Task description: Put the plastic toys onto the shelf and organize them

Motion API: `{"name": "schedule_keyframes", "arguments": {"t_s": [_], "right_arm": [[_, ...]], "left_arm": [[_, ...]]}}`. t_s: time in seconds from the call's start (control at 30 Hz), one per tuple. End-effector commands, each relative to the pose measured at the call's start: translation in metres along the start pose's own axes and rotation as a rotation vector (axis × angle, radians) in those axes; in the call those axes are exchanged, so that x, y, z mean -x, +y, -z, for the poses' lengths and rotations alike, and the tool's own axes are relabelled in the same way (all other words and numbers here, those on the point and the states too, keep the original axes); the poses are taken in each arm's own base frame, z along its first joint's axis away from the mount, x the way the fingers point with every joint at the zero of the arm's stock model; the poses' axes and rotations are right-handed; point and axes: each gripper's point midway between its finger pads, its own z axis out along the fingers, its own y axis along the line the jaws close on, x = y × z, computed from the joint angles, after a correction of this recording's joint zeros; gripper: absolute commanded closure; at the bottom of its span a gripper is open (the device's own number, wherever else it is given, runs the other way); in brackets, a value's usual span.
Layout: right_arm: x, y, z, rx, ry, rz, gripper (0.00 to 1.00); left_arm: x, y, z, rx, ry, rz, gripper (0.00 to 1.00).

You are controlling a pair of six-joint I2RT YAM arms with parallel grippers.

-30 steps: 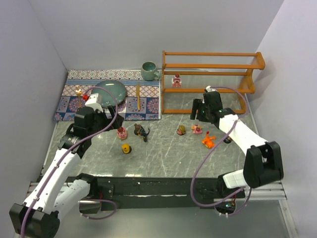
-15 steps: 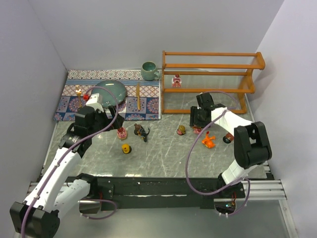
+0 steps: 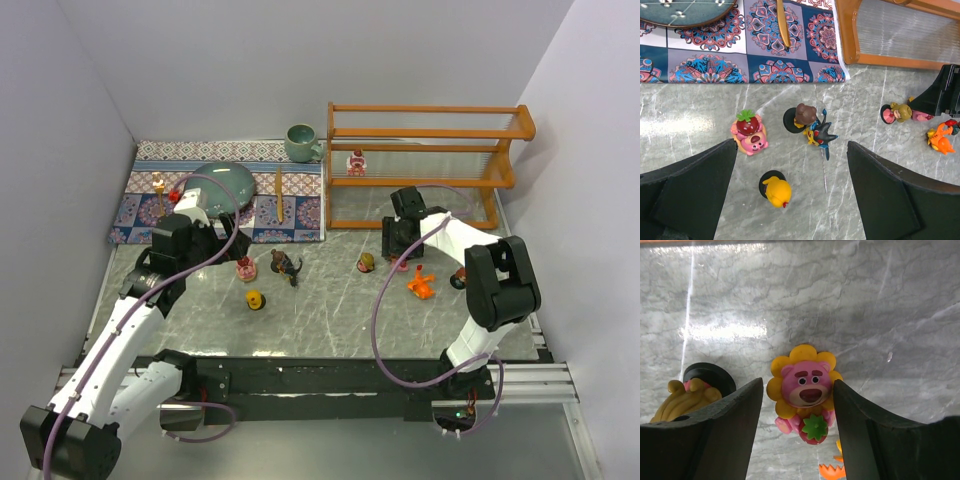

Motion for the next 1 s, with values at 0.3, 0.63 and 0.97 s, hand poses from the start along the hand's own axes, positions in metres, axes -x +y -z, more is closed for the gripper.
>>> {"name": "schedule_keyframes", "arguments": {"t_s": [0.3, 0.63, 0.97], "right_arm": [[0.001, -0.003, -0.001, -0.026, 0.000, 0.013, 0.24], [-0.001, 0.003, -0.008, 0.007, 0.027, 0.007, 0.26], [0.002, 0.006, -0.005, 0.027, 0.002, 0.012, 0.48]], "left_arm": [[0.005, -0.003, -0.001, -0.019, -0.015, -0.002, 0.03], [0.004, -0.002, -0.002, -0.012, -0.010, -0.001, 0.03], [0.003, -0.004, -0.003, -0.023, -0.008, -0.002, 0.03]]}}
